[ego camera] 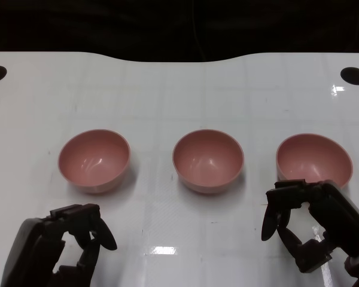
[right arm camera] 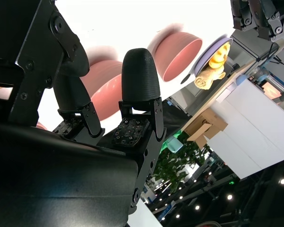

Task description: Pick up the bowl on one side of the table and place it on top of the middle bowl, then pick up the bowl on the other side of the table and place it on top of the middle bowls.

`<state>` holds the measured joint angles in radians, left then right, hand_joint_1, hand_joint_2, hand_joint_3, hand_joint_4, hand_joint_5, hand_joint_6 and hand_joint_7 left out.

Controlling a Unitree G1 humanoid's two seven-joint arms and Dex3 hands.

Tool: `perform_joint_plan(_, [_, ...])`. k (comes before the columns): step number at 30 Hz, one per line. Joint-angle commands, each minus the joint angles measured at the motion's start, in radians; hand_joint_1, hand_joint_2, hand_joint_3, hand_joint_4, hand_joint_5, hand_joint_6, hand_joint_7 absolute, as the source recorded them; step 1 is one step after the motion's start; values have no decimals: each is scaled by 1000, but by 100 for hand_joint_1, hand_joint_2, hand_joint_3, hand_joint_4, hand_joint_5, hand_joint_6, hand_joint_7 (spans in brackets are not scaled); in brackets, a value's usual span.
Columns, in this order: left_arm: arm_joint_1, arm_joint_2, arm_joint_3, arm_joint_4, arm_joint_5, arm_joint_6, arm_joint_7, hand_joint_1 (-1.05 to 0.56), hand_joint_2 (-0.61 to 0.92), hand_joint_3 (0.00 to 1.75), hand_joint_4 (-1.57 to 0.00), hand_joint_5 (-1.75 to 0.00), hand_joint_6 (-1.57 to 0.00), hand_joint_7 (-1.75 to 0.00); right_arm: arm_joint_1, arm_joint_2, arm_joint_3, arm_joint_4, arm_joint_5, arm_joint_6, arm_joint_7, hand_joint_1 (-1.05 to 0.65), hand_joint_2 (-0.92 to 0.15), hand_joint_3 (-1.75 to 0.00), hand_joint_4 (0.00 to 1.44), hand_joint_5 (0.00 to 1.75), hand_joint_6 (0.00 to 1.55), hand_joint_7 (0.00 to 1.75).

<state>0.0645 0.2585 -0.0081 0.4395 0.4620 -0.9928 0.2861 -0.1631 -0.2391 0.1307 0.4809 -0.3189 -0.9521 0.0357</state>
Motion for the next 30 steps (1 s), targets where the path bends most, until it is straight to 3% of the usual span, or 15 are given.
perform_joint_plan(1, [1, 7, 9, -1, -9, 0, 13, -5, 26, 150, -84, -157, -87, -123, -2, -11, -1, -12, 10, 3, 0, 36, 2, -171, 103, 171, 105, 118])
perform_joint_plan(5, [0, 9, 11, -1, -12, -4, 13, -4, 29, 143, -80, -155, -87, -112, -2, -10, 0, -11, 11, 1, 0, 36, 2, -171, 103, 171, 106, 118])
perform_joint_plan(16, [-1, 9, 17, -15, -16, 10, 8, -4, 30, 141, -79, -155, -88, -109, -1, -11, -1, -16, 8, 4, 0, 36, 2, -172, 104, 170, 106, 118])
perform_joint_plan(17, [13, 15, 26, -75, 6, 79, -10, -10, 44, 110, -73, -147, -80, -97, 0, -10, -1, -18, 7, 4, -1, 37, 2, -172, 104, 170, 106, 117])
perform_joint_plan(18, [27, 20, 31, -130, 26, 140, -26, -20, 64, 65, -61, -115, -69, -62, 1, -9, -1, -20, 5, 4, -4, 36, 2, -172, 104, 170, 106, 118])
perform_joint_plan(20, [53, 27, 31, -225, 51, 246, -59, -27, 85, 22, -54, -89, -68, -23, 4, -7, -1, -24, 4, 6, -5, 36, 3, -173, 104, 169, 106, 118])
perform_joint_plan(23, [81, 29, 23, -327, 59, 356, -100, -33, 91, 12, -47, -78, -62, -8, 5, -6, 0, -25, 3, 4, -6, 36, 2, -173, 104, 170, 106, 118])
perform_joint_plan(30, [102, 44, 11, -493, 117, 553, -171, -41, 92, 12, -37, -70, -49, 0, 8, -6, 0, -32, 0, 8, -7, 34, 2, -173, 103, 171, 105, 118])
